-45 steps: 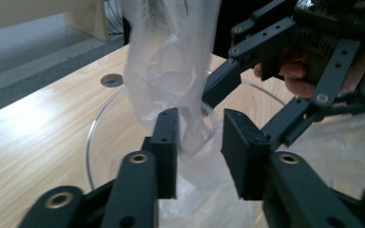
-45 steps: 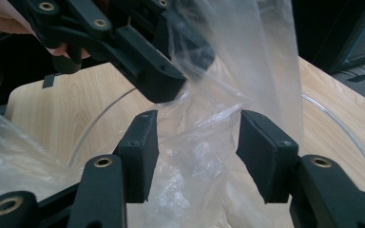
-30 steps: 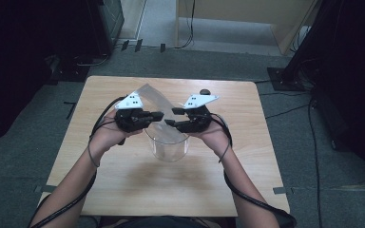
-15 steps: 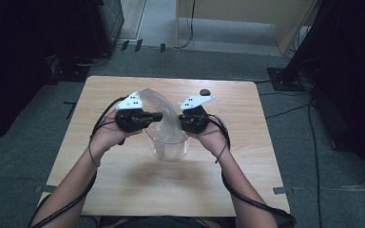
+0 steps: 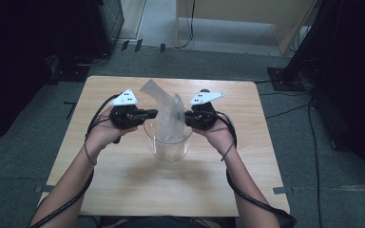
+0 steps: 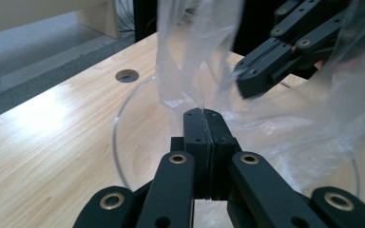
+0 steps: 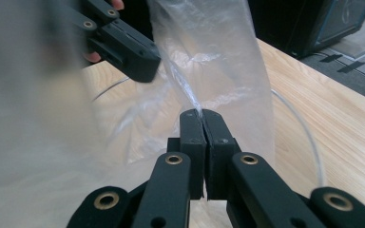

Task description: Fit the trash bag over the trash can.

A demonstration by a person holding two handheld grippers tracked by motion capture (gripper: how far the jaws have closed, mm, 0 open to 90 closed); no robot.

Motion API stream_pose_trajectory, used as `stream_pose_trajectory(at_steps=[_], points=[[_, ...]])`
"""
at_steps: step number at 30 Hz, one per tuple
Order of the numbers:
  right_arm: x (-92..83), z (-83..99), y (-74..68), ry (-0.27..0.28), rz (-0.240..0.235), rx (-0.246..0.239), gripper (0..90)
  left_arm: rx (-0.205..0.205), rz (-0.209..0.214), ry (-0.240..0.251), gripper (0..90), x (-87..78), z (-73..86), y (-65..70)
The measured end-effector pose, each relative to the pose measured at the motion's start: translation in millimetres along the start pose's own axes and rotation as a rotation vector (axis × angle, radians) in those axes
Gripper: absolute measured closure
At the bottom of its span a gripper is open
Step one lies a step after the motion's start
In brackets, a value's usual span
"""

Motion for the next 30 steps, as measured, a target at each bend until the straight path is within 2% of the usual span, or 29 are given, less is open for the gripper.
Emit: stream_pose_trajectory(at_steps=[8,9,16,19,30], points=[[-11.7,1.0,8.3,0.002,0.021,0.02,89.1,-0.027,-0.015,-0.011,89.7,-7.4,5.5,-9.1],[-16.0,2.5,13.7,0.001,0.039,0.02,89.0,-0.045,-0.018,-0.009,89.7,-9.4,7.7,-11.6],[-23.3,6.0,25.8,0.006,0.061,0.042,89.0,-0.064,-0.018,-0.006,89.7,-14.7,11.9,-18.4],[-31.6,8.6,30.7,0.003,0.076,0.052,89.0,-0.09,-0.019,-0.019,89.8,-18.0,20.1,-25.1],[-56.9,22.8,51.1,-0.026,0.144,0.082,88.7,-0.122,-0.015,-0.037,89.8,-28.4,33.0,-36.3]])
Point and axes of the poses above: each handheld gripper's, and its own axes: x roughly forward along the jaws, z roughly out of its underside, y roughly to its right, the point moved 5 cm from there along x, roughly forward along the jaws, and after that the axes turned 11 degrees about x, right-handed, at the moved point
